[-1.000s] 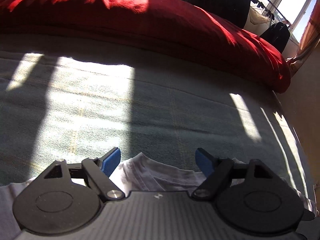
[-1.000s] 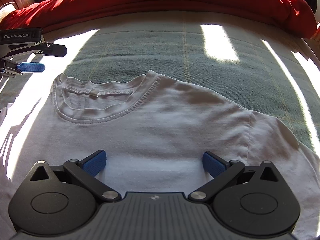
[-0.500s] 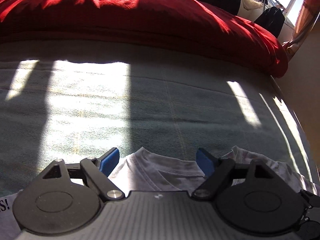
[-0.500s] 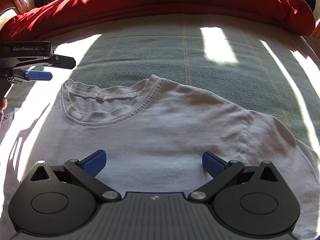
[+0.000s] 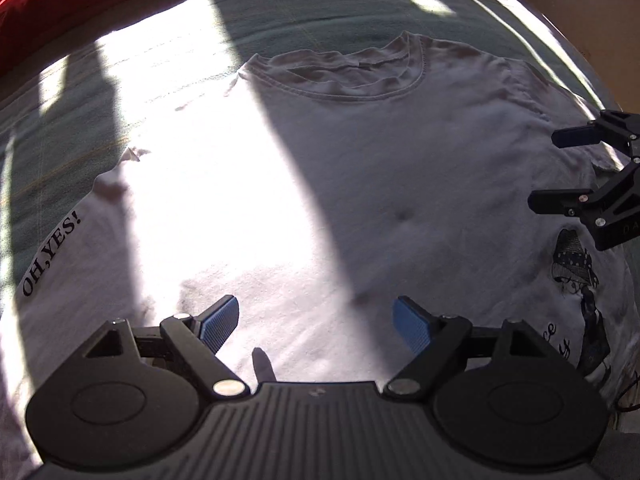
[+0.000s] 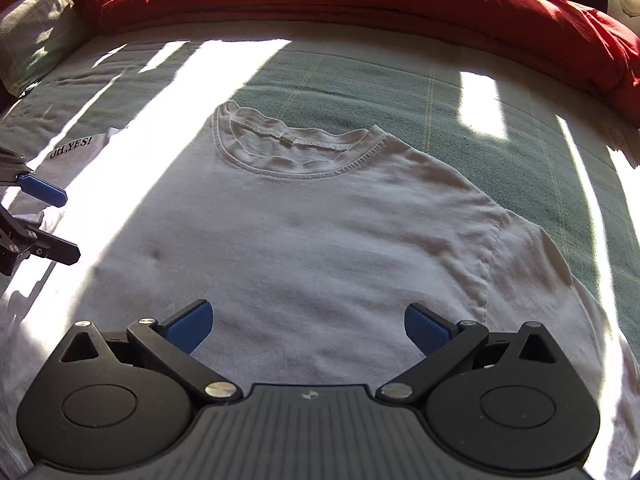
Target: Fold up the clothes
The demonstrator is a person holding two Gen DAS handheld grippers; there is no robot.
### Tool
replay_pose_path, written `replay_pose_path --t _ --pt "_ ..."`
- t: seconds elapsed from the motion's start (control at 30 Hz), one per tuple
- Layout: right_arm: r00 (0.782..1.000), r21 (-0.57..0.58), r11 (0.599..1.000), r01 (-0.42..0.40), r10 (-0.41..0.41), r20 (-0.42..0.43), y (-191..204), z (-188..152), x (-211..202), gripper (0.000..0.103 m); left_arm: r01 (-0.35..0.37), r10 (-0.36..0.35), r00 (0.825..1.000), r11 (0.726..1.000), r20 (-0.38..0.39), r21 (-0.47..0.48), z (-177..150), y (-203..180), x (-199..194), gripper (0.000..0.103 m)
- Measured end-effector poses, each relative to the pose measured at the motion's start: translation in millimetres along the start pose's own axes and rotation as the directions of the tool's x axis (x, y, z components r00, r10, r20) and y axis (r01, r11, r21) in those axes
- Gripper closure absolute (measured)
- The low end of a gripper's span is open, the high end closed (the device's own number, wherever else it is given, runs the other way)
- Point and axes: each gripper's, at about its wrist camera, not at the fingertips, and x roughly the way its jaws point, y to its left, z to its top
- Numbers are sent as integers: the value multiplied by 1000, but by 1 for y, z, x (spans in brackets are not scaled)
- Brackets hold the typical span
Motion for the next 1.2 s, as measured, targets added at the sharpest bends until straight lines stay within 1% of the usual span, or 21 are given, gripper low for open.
replay_pose_path --t 0.07,0.2,0.33,0.43,0.6,0.67,0.73,0.8,0.87,0.93,0.97,1.07,1.13,1.2 --pt "1000 -18 1000 8 -9 -11 7 -14 8 0 14 -14 1000 1000 1 2 -15 -7 9 19" --pt "999 -64 998 25 -27 -21 19 -42 12 0 -45 41 997 997 62 63 -47 -24 8 18" --pt "999 -133 991 35 -37 -15 27 -70 0 0 -64 56 995 994 87 86 -72 -33 -4 18" --pt "999 -173 985 14 -20 -31 31 -91 -12 0 -73 62 994 990 88 121 -95 -42 -13 18" --pt "997 -229 973 -31 13 -80 35 -124 -33 0 -57 50 998 986 45 158 -135 -51 -24 18" --pt "994 -246 968 -52 27 -105 36 -136 -40 0 -53 50 999 983 22 175 -149 -54 -29 15" --pt "989 -263 962 -80 43 -143 37 -147 -47 0 -41 45 999 983 -22 177 -160 -54 -33 14" --pt "982 -286 953 -96 43 -186 37 -157 -50 0 -33 46 997 982 -63 186 -169 -54 -36 14" --pt "975 -319 941 -116 46 -218 38 -164 -54 0 -27 47 994 980 -94 198 -172 -54 -40 14" --pt "972 -358 925 -130 48 -231 42 -163 -58 0 -19 39 995 980 -96 200 -166 -53 -45 14" --pt "972 -370 918 -140 56 -228 44 -161 -61 0 -22 38 997 977 -72 210 -160 -54 -47 14" --pt "982 -408 897 -168 114 -154 55 -143 -67 0 -15 12 1000 967 15 255 -137 -60 -48 14" --pt "981 -424 886 -187 151 -119 64 -128 -61 0 -1 -19 998 957 65 291 -121 -68 -43 14" --pt "978 -433 877 -208 186 -93 74 -117 -50 0 9 -46 994 941 102 340 -113 -81 -33 14"
